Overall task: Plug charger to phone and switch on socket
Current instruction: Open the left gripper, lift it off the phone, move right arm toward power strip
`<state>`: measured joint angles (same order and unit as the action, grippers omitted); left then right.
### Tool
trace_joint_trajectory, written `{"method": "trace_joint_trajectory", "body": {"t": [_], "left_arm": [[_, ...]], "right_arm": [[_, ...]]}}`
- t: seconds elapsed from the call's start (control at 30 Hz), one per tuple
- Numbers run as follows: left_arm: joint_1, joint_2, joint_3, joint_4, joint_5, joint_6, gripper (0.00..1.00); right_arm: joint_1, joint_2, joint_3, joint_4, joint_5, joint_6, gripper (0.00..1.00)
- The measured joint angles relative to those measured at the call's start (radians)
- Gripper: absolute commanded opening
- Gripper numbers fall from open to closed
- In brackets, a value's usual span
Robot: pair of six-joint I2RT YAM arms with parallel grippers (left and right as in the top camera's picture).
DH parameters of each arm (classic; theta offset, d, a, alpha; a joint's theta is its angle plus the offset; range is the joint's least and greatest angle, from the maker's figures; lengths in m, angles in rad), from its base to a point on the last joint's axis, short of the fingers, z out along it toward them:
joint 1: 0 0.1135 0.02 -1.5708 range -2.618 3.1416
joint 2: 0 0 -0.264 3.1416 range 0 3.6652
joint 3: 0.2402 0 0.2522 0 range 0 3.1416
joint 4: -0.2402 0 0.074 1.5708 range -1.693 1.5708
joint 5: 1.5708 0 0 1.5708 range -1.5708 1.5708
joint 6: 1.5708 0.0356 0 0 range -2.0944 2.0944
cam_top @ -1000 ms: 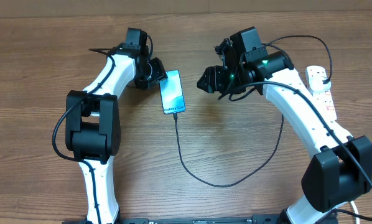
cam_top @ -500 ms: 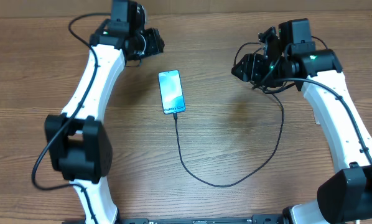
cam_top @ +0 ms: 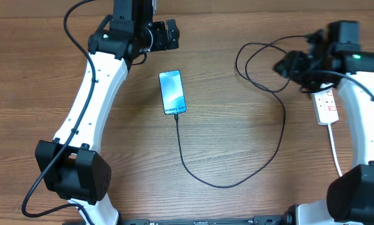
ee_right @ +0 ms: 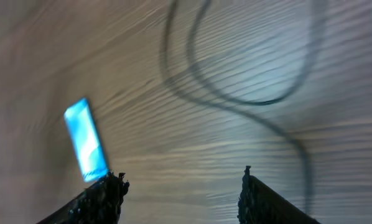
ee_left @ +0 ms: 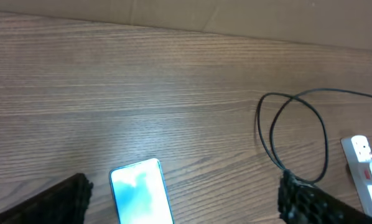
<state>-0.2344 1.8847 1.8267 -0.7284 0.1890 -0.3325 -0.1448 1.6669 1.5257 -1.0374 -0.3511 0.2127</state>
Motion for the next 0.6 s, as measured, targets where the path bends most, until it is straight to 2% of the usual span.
{"method": "trace_joint_trajectory", "body": {"t": [0.3, 0.37, 0.5, 0.57, 0.6], "left_arm": [[0.0, 0.0, 0.0, -0.005, -0.004, -0.002, 1.0], [0.0, 0.0, 0.0, -0.005, -0.004, -0.002, 1.0], [0.0, 0.0, 0.0, -0.005, -0.004, -0.002, 1.0], [0.0, 0.0, 0.0, -0.005, -0.003, -0.002, 1.0], [0.0, 0.0, 0.0, -0.005, -0.004, -0.002, 1.0]], "right_arm": [[-0.245, 0.0, 0.0, 0.009, 0.08, 0.0, 0.64], [-0.297, 0.0, 0.0, 0.02, 0.092, 0.0, 0.7], [-0.37, 0.002, 0.0, 0.035, 0.101, 0.0, 0.71], [-0.397, 0.01, 0.0, 0.039, 0.104, 0.0, 0.65], [-0.41, 0.019, 0.0, 0.042, 0.105, -0.002, 0.56]]}}
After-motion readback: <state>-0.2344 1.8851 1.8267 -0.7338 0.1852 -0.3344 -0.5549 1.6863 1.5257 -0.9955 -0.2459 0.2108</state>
